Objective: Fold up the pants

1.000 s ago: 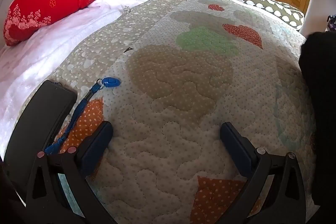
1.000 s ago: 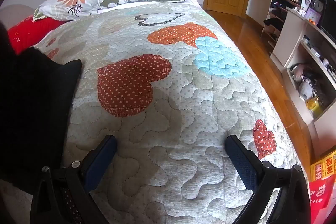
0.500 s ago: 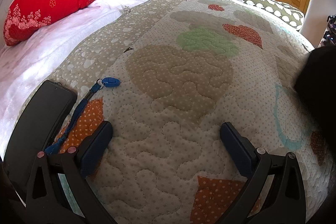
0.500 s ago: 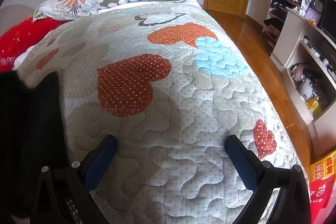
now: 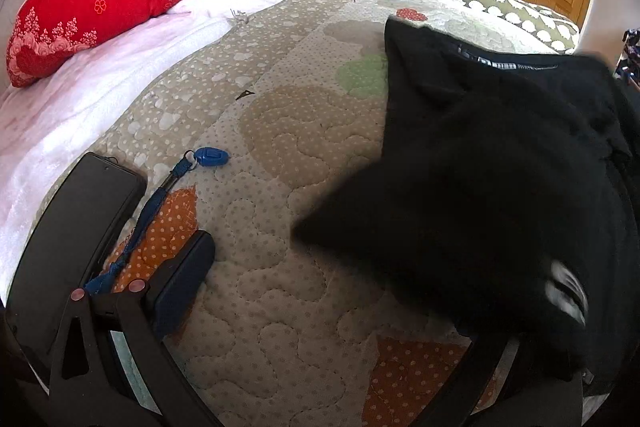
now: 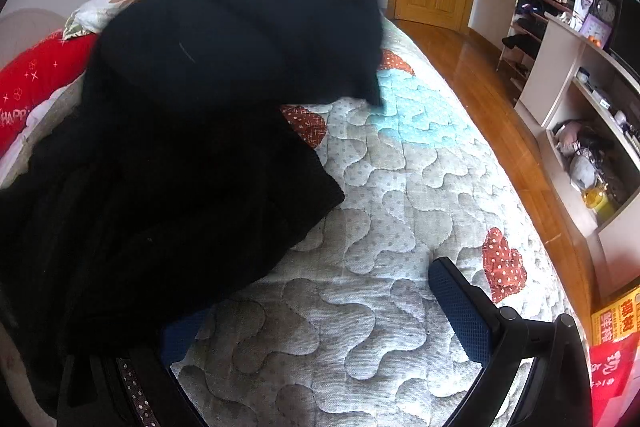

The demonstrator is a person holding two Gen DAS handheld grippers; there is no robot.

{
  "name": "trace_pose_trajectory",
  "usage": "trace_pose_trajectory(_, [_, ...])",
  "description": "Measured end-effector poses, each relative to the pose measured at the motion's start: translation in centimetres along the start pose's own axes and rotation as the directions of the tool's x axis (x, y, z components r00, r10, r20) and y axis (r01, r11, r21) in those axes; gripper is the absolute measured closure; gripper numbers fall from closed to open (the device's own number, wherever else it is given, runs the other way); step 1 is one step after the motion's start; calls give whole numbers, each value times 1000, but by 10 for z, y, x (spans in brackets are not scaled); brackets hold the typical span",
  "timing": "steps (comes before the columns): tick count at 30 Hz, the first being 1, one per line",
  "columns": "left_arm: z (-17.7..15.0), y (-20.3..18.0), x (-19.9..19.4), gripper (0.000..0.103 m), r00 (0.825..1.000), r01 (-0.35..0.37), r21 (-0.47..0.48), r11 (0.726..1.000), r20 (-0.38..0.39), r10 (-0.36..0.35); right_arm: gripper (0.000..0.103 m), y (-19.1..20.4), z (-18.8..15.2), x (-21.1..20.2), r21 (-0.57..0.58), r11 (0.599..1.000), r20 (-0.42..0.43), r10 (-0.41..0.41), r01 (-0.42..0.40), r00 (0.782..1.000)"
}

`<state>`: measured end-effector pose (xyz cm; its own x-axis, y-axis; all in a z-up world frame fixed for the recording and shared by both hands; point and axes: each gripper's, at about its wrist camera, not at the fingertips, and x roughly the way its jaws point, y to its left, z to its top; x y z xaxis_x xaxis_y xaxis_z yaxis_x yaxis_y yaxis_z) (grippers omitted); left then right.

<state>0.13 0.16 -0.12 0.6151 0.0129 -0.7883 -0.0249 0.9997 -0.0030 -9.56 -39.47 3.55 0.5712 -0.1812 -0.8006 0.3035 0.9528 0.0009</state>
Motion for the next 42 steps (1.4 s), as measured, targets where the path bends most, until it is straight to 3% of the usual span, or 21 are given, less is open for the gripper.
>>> trace_pose_trajectory(19, [1,-5,-3,0,1000,-11,28,1000,-21,11,0,7,1,0,-6,1000,-4,-11,11,1000])
trace_pose_trajectory(24, [-7,-8,-31,1,999,-50,64,997,16,49,1,3,-2,-20,12,1000,3,13,-13,1000])
trace_pose_trajectory(32, [-16,-12,-98,1,993,23,41,999,119,-28,1,2,-20,-84,18,999,148,46,-50,988])
trace_pose_trajectory(35, [-20,-21,-112,1,989,49,53,997,136,-56,1,7,-20,-95,10,996,156,86,-89,984])
trace_pose_trajectory(42, [-22,-38,-127,1,985,75,79,994,150,-86,1,16,-22,-105,-28,996,177,90,-87,980])
